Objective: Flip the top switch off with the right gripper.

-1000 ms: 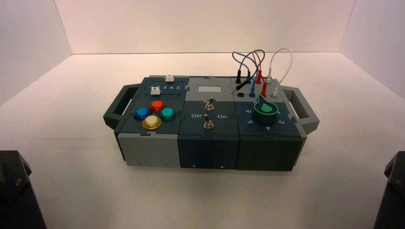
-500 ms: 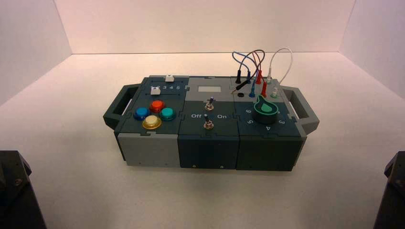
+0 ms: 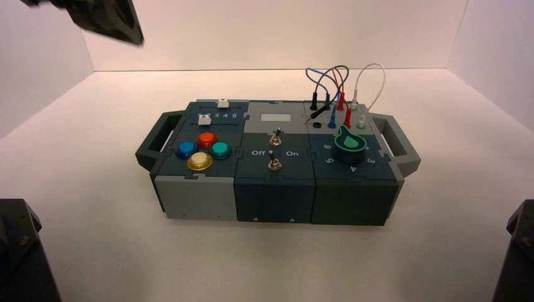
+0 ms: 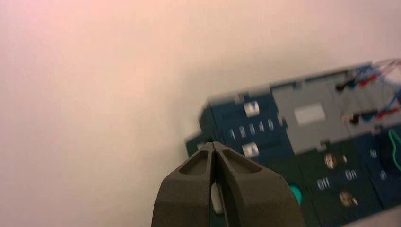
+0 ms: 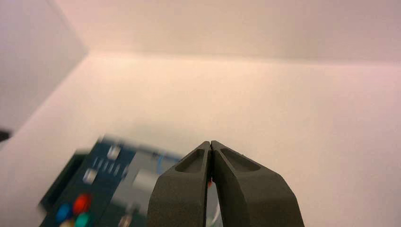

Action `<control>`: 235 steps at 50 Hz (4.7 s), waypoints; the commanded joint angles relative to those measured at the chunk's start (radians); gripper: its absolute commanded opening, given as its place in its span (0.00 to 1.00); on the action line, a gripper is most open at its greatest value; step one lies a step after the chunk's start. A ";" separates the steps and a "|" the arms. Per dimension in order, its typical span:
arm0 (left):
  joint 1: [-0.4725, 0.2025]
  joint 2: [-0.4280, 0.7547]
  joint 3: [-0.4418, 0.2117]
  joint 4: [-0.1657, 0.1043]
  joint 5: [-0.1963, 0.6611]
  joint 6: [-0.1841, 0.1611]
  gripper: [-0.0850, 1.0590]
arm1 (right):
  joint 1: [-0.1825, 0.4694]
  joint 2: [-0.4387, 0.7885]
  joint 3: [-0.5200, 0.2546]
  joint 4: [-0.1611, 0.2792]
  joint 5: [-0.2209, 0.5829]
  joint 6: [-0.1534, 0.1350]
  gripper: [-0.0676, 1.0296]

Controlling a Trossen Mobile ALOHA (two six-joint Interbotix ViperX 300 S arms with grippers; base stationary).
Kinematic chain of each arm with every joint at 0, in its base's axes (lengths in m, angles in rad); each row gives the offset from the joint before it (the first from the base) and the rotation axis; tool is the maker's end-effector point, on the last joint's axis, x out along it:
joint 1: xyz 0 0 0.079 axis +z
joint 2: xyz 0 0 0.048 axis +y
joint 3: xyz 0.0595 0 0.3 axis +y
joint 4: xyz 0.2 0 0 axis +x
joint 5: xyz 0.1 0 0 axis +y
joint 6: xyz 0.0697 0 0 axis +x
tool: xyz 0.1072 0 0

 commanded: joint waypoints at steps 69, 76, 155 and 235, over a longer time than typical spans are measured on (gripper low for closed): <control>-0.037 0.466 -0.061 -0.100 0.023 -0.063 0.05 | 0.224 0.179 -0.048 0.193 0.186 -0.014 0.04; -0.037 0.476 -0.071 -0.100 0.015 -0.063 0.05 | 0.229 0.215 -0.043 0.216 0.202 -0.014 0.04; -0.058 0.635 -0.137 -0.074 0.018 -0.048 0.05 | 0.290 0.733 -0.195 0.308 0.126 0.066 0.04; -0.058 0.657 -0.121 -0.066 0.000 -0.025 0.05 | 0.353 0.802 -0.287 0.302 0.130 0.121 0.04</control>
